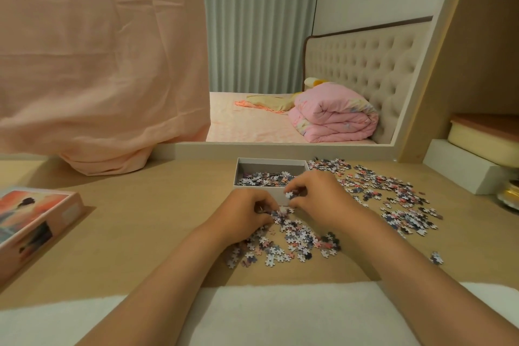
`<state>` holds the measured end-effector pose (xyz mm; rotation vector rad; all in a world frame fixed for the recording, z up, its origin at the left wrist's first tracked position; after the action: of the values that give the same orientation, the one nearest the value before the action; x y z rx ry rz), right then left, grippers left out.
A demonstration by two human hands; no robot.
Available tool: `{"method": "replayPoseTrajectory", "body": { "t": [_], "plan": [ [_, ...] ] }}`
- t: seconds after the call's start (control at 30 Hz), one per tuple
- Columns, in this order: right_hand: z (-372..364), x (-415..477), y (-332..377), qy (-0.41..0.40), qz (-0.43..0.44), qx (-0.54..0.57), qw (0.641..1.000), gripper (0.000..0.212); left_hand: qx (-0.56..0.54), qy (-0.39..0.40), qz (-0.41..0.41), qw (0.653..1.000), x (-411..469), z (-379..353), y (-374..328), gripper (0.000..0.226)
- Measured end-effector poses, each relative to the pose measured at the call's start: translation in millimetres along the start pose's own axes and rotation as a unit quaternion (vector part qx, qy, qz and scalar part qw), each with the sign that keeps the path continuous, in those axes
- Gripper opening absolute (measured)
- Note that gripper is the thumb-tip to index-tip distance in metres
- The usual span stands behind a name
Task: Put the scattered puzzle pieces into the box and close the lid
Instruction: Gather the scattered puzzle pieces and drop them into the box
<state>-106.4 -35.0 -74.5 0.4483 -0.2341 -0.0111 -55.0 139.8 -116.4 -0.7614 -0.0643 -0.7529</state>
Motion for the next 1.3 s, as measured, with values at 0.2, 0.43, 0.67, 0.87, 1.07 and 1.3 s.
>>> {"method": "replayPoseTrajectory", "body": {
  "t": [0.2, 0.43, 0.67, 0.87, 1.07, 1.3],
  "plan": [
    [16, 34, 2, -0.113, -0.022, 0.082, 0.99, 0.03, -0.175, -0.06, 0.048, 0.982, 9, 15, -1, 0.014],
    [-11, 49, -10, -0.05, 0.019, 0.068, 0.996, 0.037, -0.21, -0.156, 0.041, 0.964, 46, 37, 6, 0.014],
    [-10, 51, -26, -0.098, 0.019, 0.073, 0.992, 0.013, -0.016, -0.059, 0.039, 0.997, 87, 17, 11, 0.015],
    [-10, 47, -24, -0.087, 0.048, 0.054, 0.994, 0.017, 0.141, -0.003, 0.024, 0.99, 84, 20, 6, 0.027],
    [-6, 36, -9, -0.074, 0.139, 0.039, 0.987, 0.02, 0.123, -0.109, -0.048, 0.985, 41, 44, -5, 0.024],
    [-4, 2, 14, 0.044, 0.169, -0.048, 0.984, 0.031, 0.175, 0.082, 0.003, 0.981, -15, 41, -1, 0.045]
  ]
}}
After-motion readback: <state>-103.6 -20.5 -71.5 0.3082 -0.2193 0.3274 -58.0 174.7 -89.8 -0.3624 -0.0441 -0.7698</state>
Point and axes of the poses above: each hand's wrist, its own x-axis towards the middle knuckle, its own z-axis out of the back of the hand, y = z × x, the point moved 2 cm from there along x, towards the middle knuckle, and after that the axes turned 1 degree about -x, right-handed, at the moved point
